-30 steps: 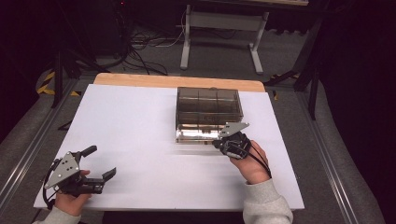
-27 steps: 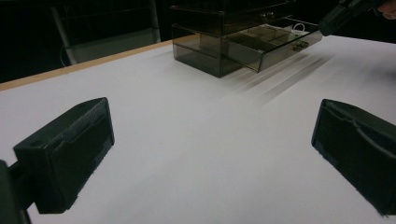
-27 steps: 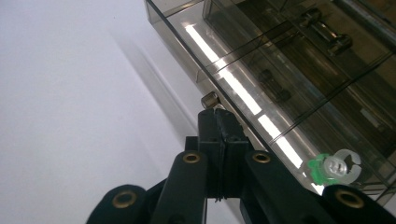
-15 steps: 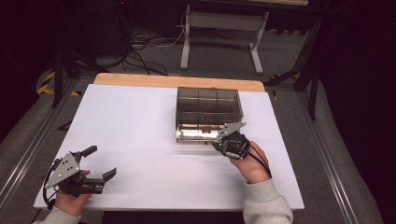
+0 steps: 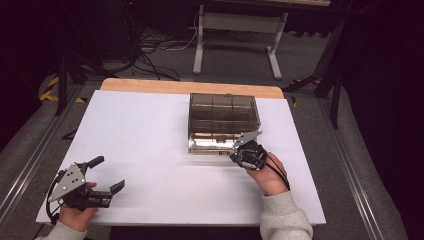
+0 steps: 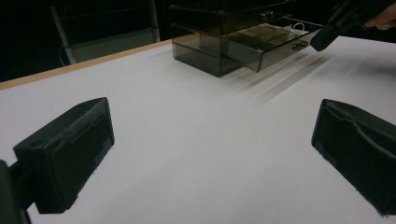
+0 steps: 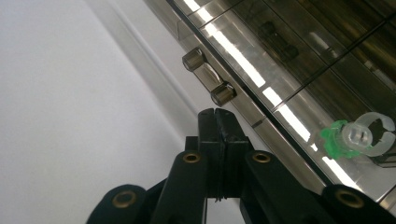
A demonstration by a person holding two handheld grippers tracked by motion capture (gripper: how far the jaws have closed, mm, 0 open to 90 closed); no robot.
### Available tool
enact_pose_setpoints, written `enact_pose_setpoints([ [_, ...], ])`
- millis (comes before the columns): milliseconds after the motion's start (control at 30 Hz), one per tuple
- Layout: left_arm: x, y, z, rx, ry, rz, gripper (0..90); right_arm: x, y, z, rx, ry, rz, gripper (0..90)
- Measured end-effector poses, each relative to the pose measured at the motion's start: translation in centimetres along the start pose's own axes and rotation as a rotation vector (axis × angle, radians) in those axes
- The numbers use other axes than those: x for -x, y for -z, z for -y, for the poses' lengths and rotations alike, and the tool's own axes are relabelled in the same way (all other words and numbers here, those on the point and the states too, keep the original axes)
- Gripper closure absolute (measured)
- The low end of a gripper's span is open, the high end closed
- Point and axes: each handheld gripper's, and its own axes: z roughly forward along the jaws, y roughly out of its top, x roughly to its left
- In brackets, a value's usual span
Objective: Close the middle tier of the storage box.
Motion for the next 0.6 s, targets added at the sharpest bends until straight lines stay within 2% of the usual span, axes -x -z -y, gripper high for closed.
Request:
enact_pose_setpoints([
  [600,0.0,0.0,0.0,-0.001,-0.006,0.002,0.1,0.4,-1.5,0.4,0.025,-0.034,0.022,89.8],
])
